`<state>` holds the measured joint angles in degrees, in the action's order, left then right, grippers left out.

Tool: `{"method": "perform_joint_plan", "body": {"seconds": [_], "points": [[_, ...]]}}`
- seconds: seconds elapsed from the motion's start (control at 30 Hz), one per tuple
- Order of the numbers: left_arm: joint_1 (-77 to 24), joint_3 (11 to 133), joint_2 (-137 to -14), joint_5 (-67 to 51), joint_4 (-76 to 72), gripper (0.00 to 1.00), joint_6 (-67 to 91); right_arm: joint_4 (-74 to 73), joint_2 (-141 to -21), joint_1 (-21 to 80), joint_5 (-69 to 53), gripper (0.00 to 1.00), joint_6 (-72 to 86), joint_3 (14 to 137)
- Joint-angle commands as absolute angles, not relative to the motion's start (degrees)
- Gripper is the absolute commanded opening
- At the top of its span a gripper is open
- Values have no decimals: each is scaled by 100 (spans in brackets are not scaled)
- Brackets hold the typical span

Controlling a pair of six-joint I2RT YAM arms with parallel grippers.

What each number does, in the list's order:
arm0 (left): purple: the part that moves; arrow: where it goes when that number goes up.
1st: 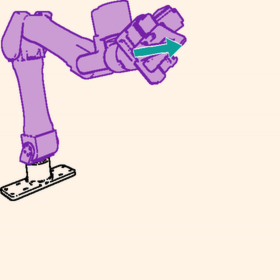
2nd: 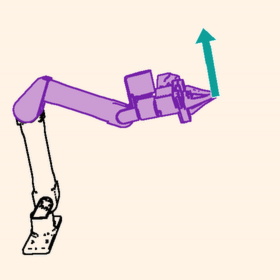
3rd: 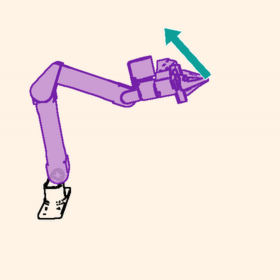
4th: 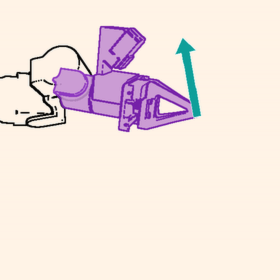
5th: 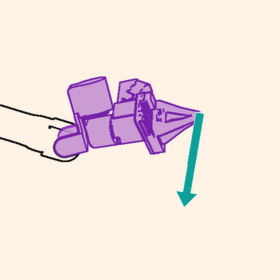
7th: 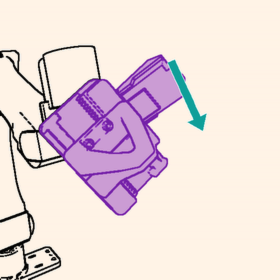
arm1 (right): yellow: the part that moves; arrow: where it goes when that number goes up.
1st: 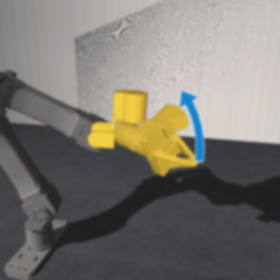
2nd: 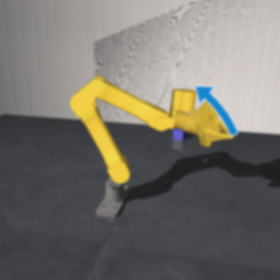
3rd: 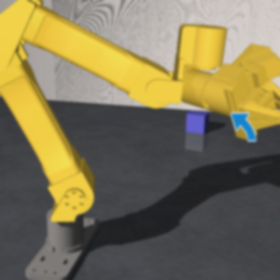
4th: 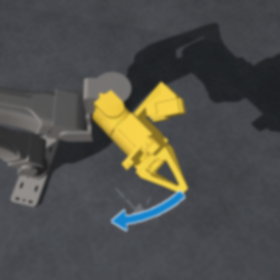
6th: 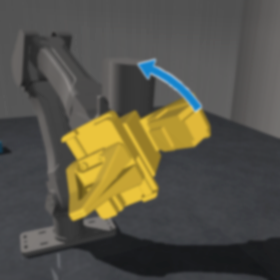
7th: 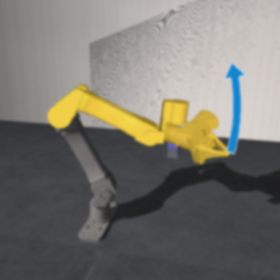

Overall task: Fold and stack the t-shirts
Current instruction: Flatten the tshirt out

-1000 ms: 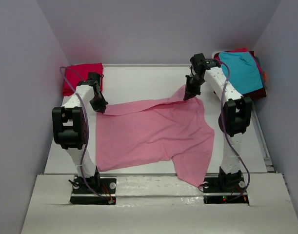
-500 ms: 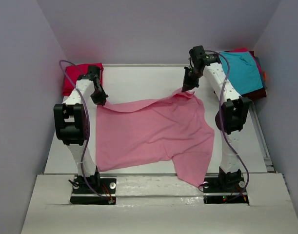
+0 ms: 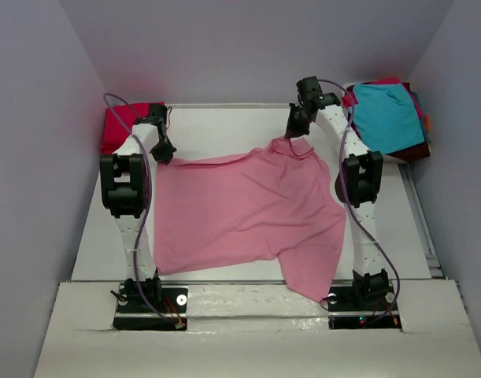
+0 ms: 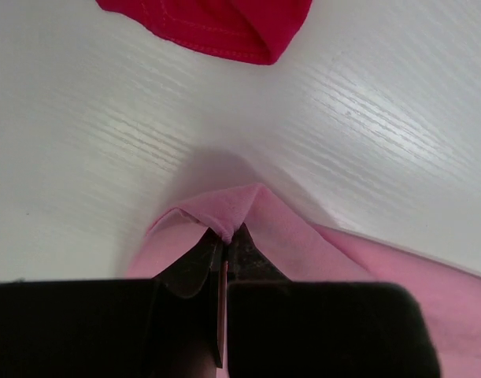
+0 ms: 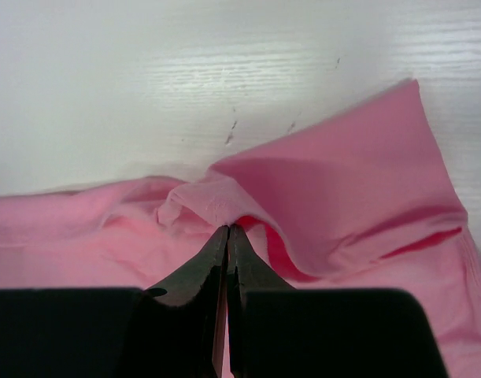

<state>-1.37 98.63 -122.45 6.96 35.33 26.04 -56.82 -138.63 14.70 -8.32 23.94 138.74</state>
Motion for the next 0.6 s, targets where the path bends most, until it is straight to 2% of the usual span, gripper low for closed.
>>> {"method": "perform_joint_plan", "body": {"seconds": [0.0, 0.23, 0.43, 0.57], "points": [[-88, 9765, -12059, 1019, 3200, 6, 2918, -4774, -14150, 1512, -721, 7, 2276, 14001], [-88, 9625, -11751, 1380, 2585, 6, 2979, -4149, -14150, 1512, -686, 7, 2057, 14176], [-88, 8835, -11269, 1354, 1470, 6, 3111, -3833, -14230, 1512, -659, 7, 1758, 14160], [-88, 8736, -11302, 1169, 1397, 7, 3094, -3621, -14229, 1512, -738, 7, 1688, 14019]]}}
